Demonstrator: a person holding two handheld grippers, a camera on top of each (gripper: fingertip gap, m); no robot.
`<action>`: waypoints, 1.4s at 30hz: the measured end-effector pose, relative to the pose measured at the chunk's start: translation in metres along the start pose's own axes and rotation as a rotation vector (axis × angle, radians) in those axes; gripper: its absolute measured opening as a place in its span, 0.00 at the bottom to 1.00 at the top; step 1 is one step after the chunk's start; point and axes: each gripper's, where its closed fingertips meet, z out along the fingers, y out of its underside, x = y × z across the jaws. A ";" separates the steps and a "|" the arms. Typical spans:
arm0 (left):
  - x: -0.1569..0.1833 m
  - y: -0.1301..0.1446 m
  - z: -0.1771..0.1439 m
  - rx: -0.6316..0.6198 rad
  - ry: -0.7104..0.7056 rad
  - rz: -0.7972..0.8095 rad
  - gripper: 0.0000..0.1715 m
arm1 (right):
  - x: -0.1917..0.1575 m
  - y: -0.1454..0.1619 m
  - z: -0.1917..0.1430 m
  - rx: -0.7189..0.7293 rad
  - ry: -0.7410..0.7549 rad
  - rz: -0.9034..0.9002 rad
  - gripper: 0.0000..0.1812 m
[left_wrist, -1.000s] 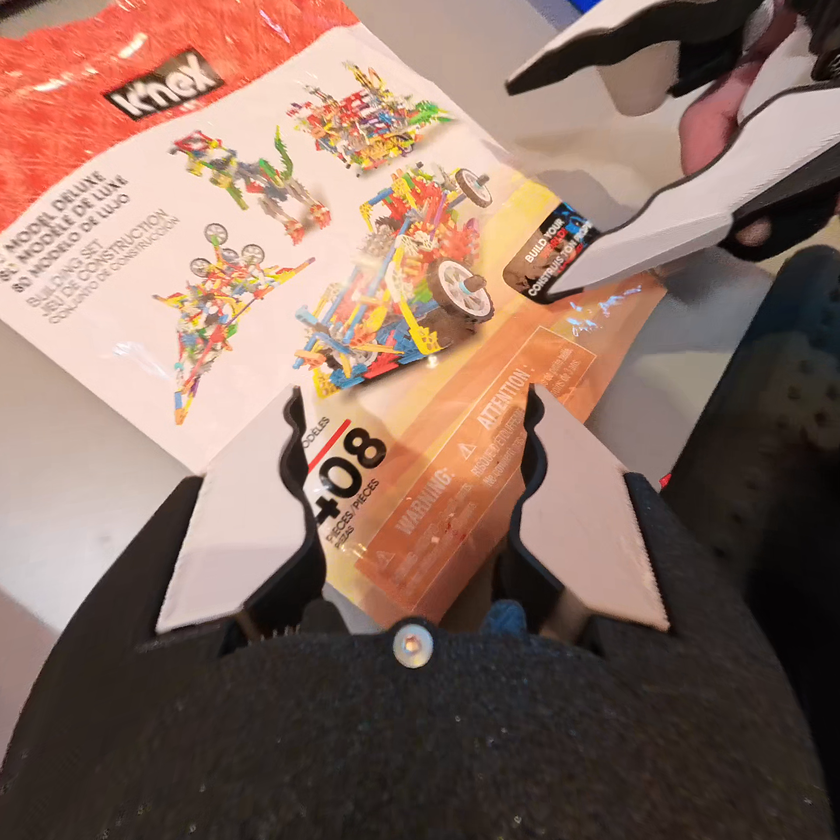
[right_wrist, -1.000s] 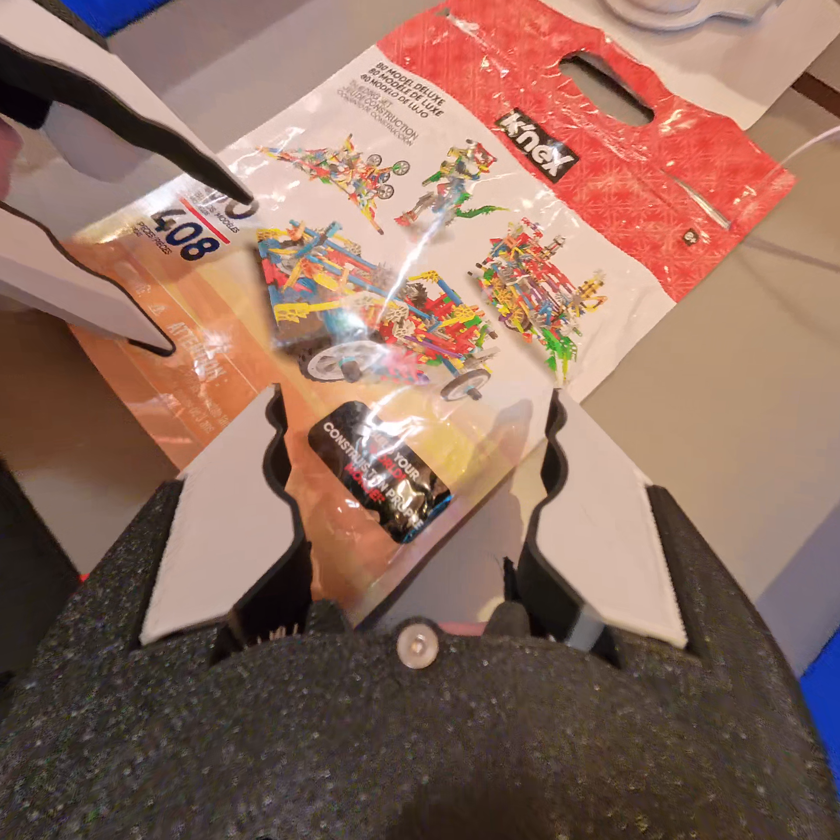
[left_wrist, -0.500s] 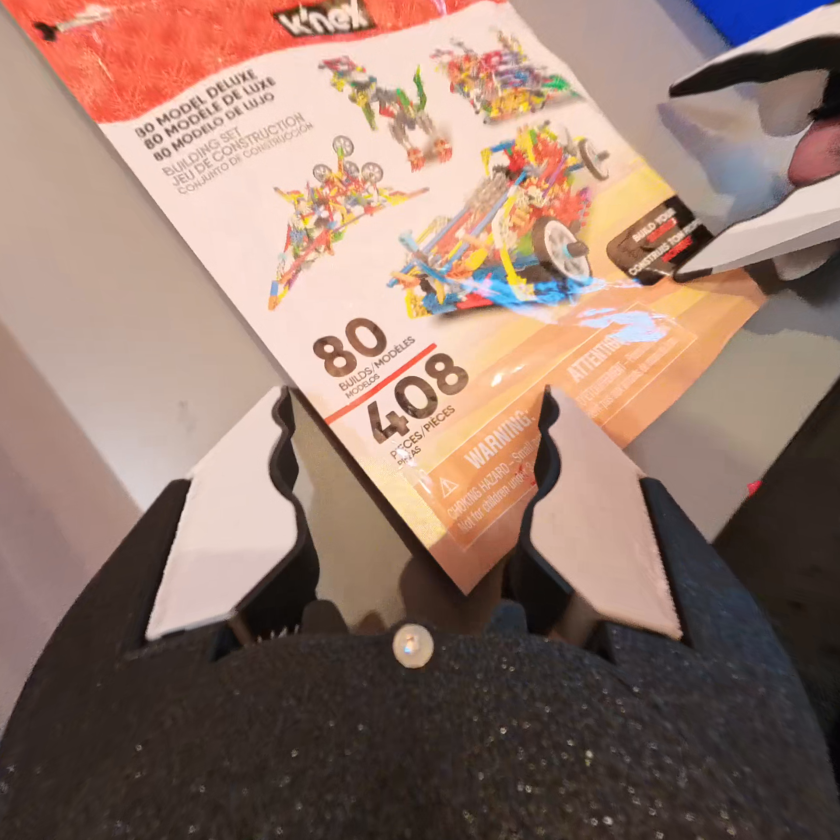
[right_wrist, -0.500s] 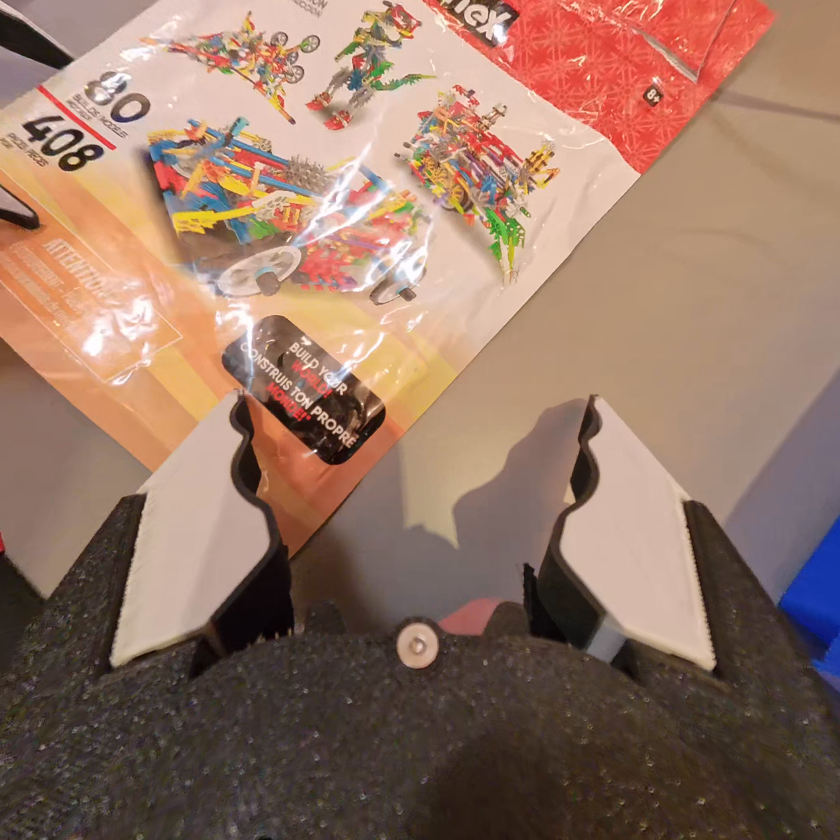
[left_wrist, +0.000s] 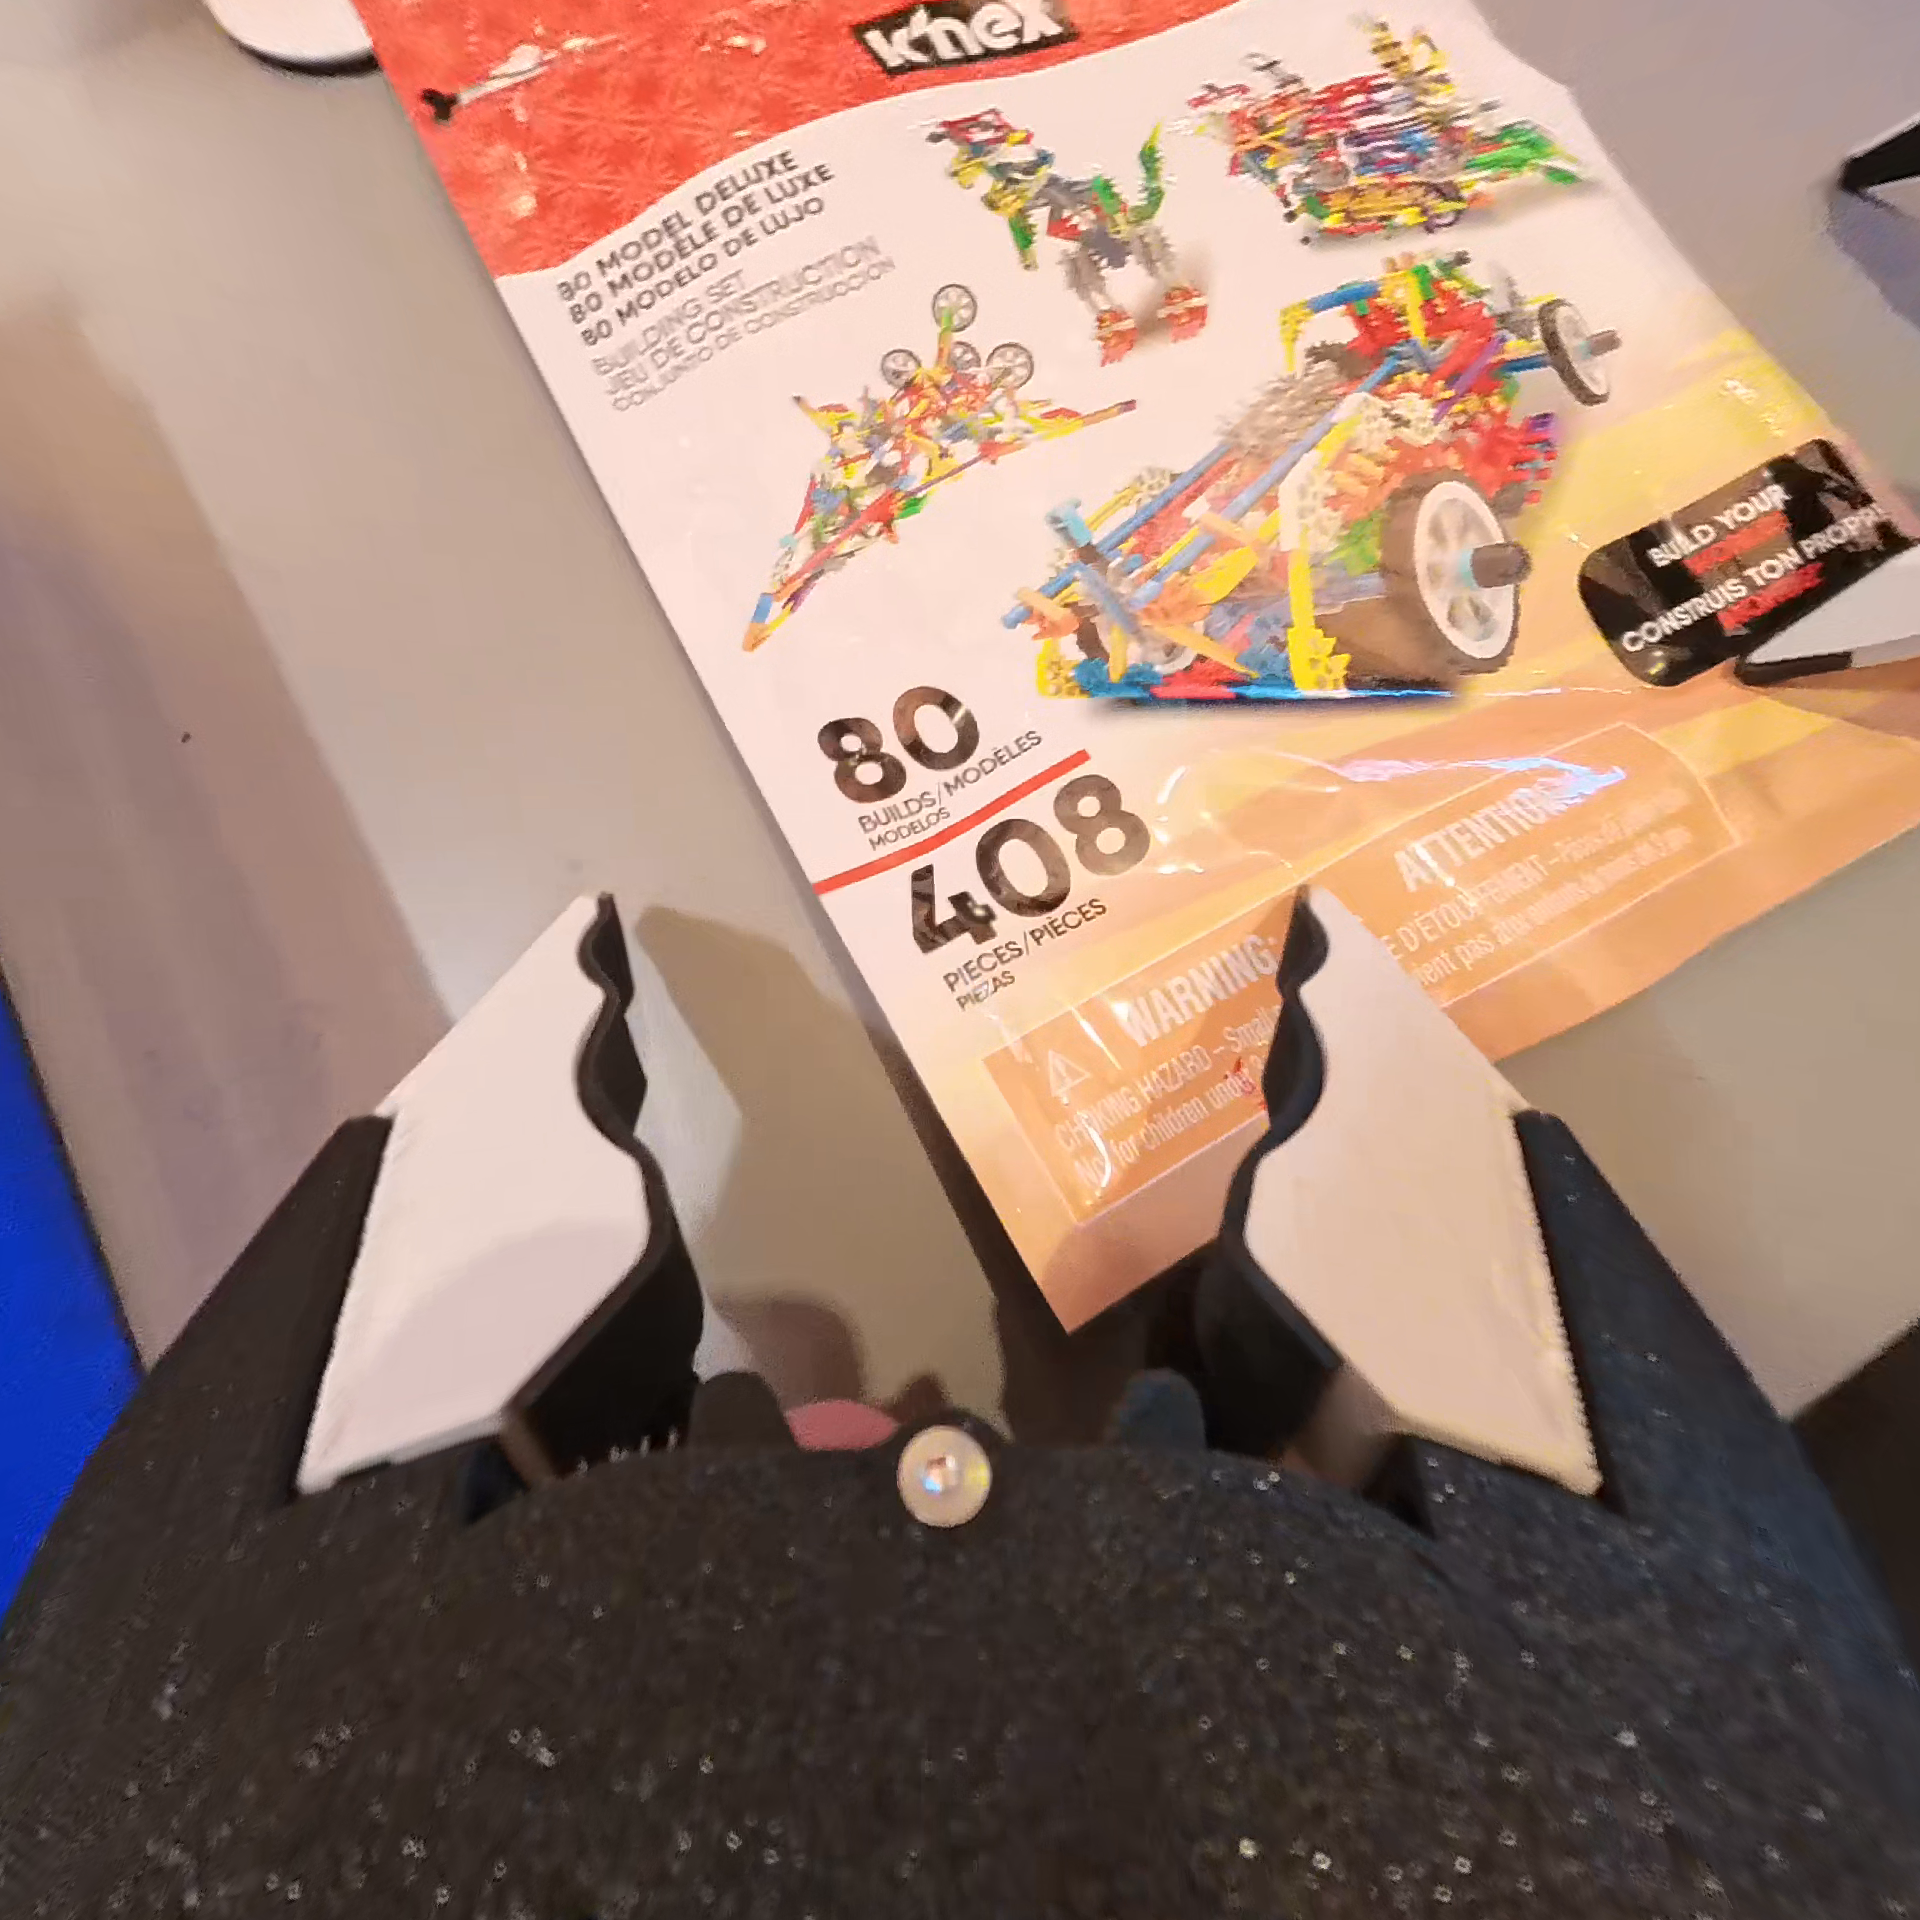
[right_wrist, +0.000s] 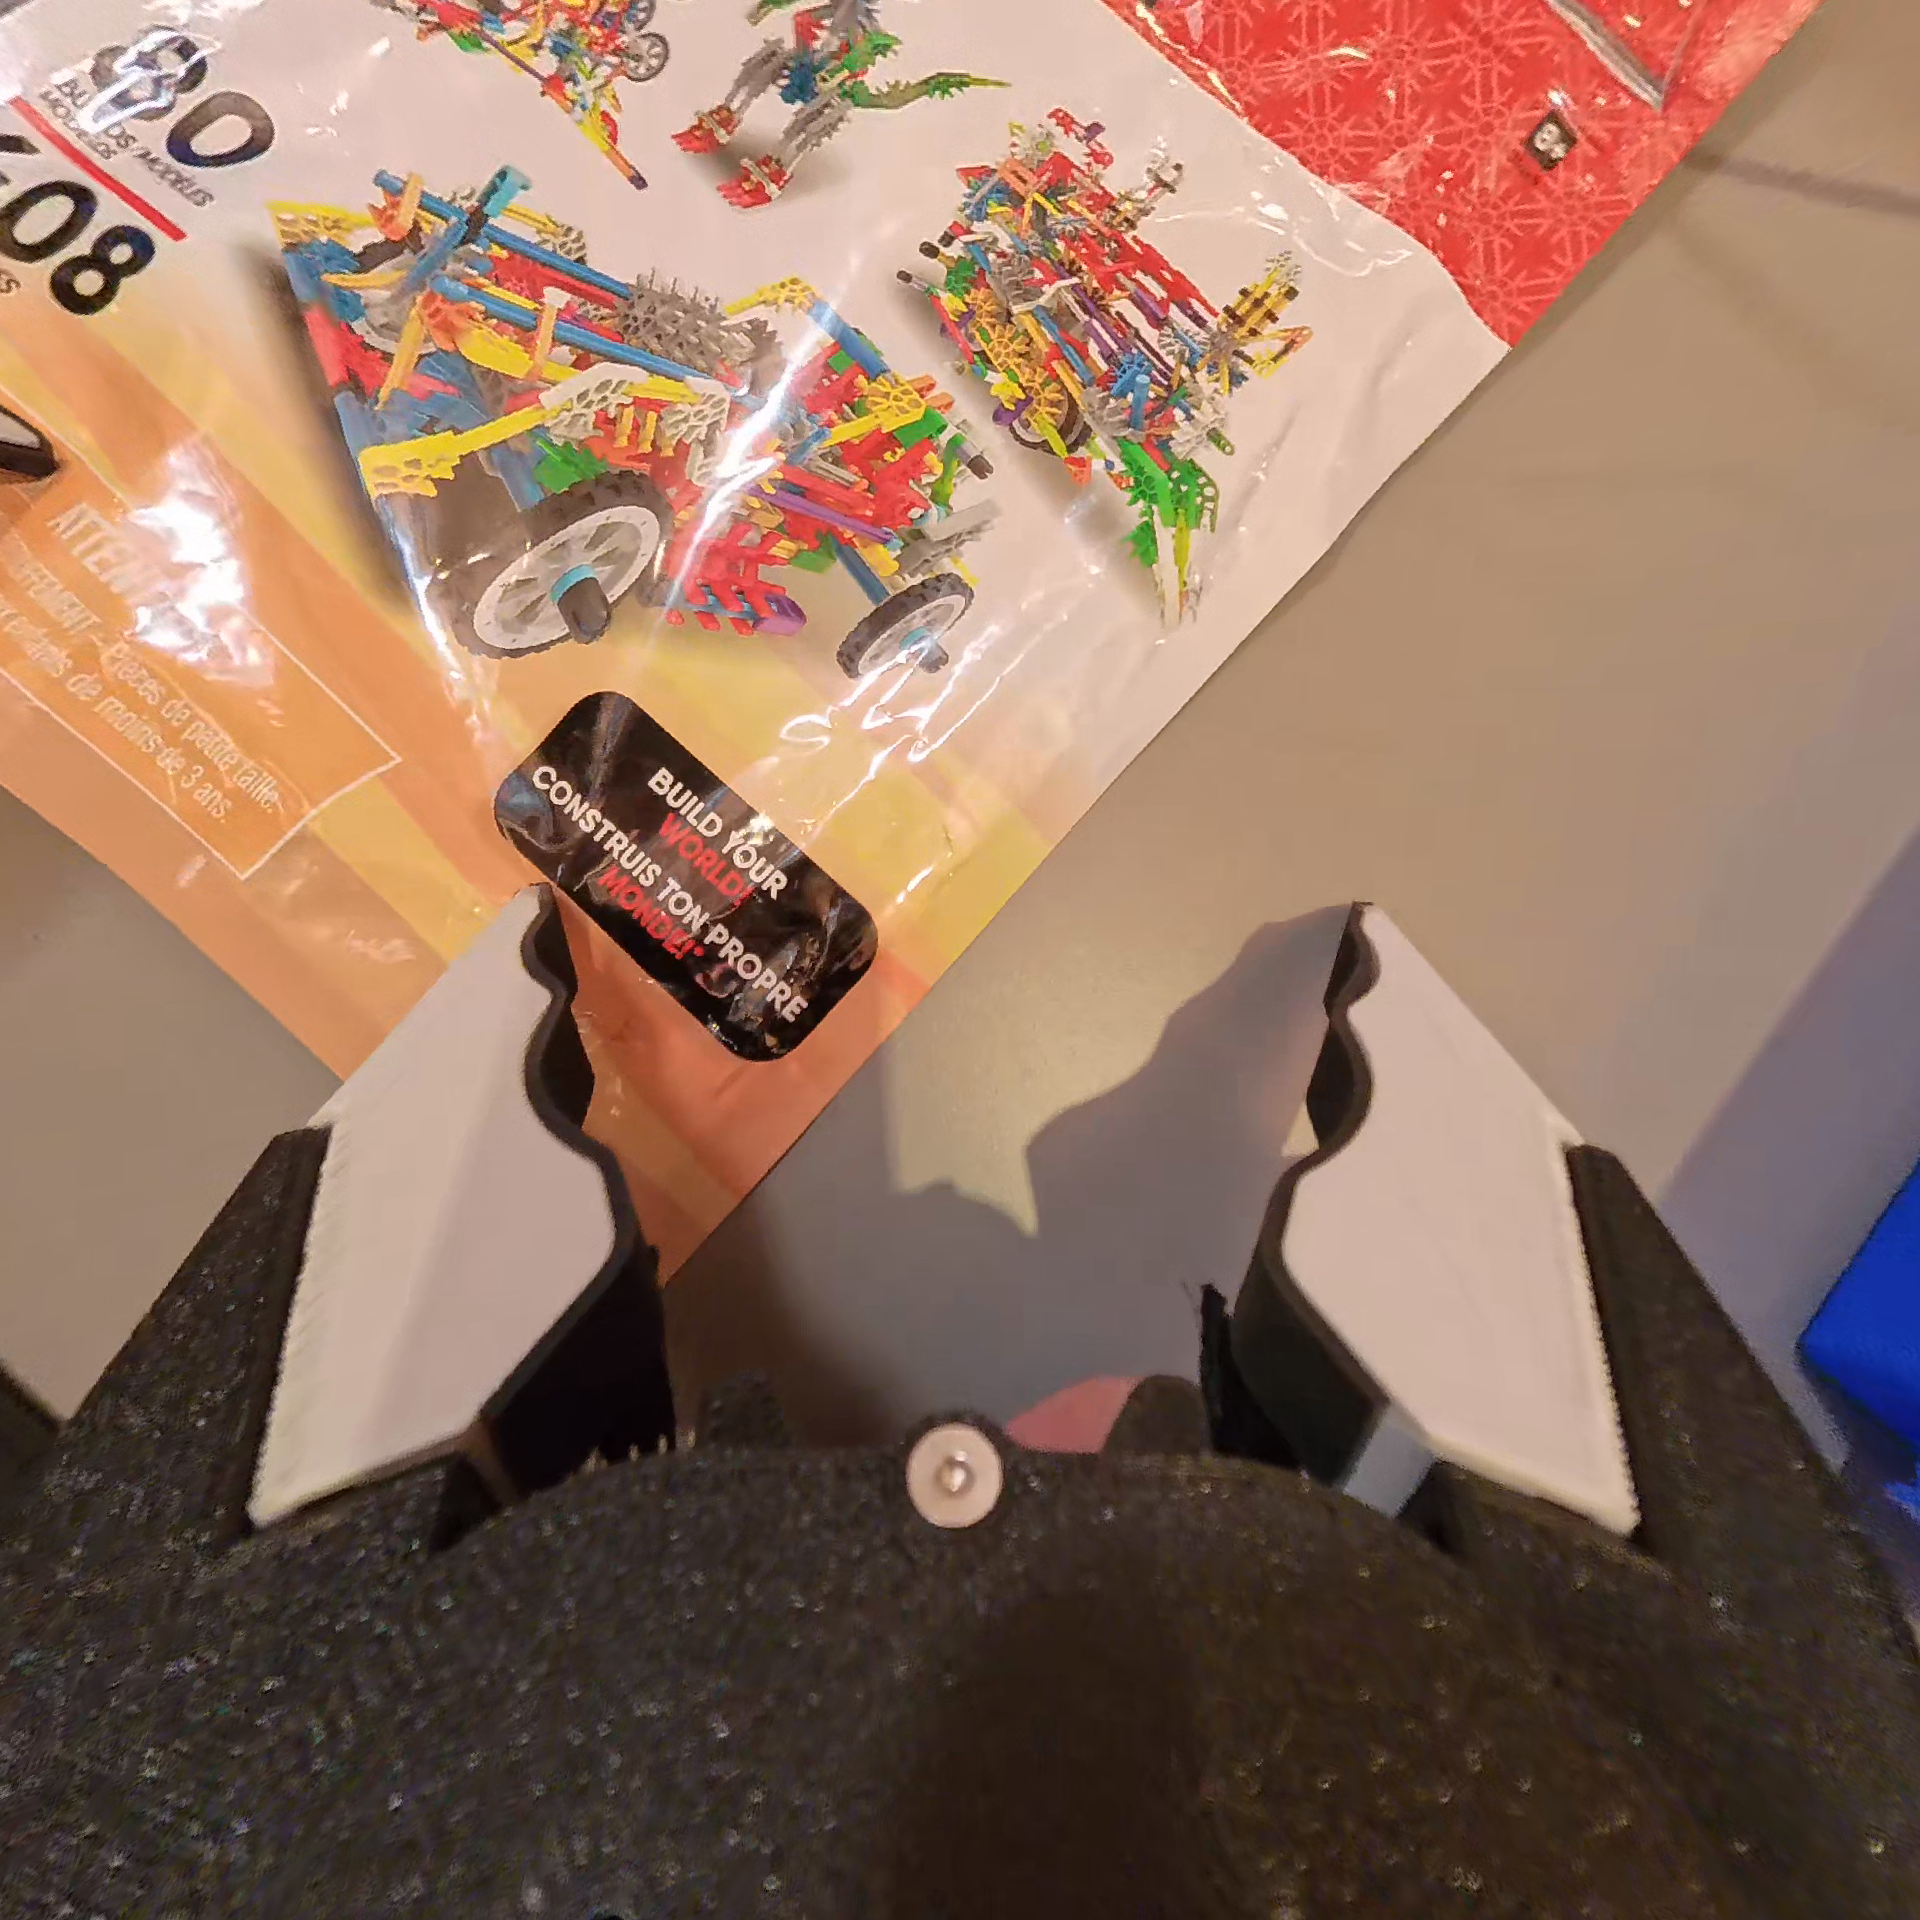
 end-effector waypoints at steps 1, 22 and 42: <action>0.000 0.002 0.000 -0.007 0.000 -0.019 0.70 | 0.001 0.000 0.000 0.006 0.009 0.006 0.76; -0.016 0.010 -0.006 -0.008 -0.038 -0.114 0.58 | 0.013 -0.003 -0.004 0.036 0.075 0.055 0.80; -0.039 0.016 -0.008 -0.011 -0.105 -0.038 0.68 | 0.021 0.010 -0.009 -0.008 0.091 0.100 0.86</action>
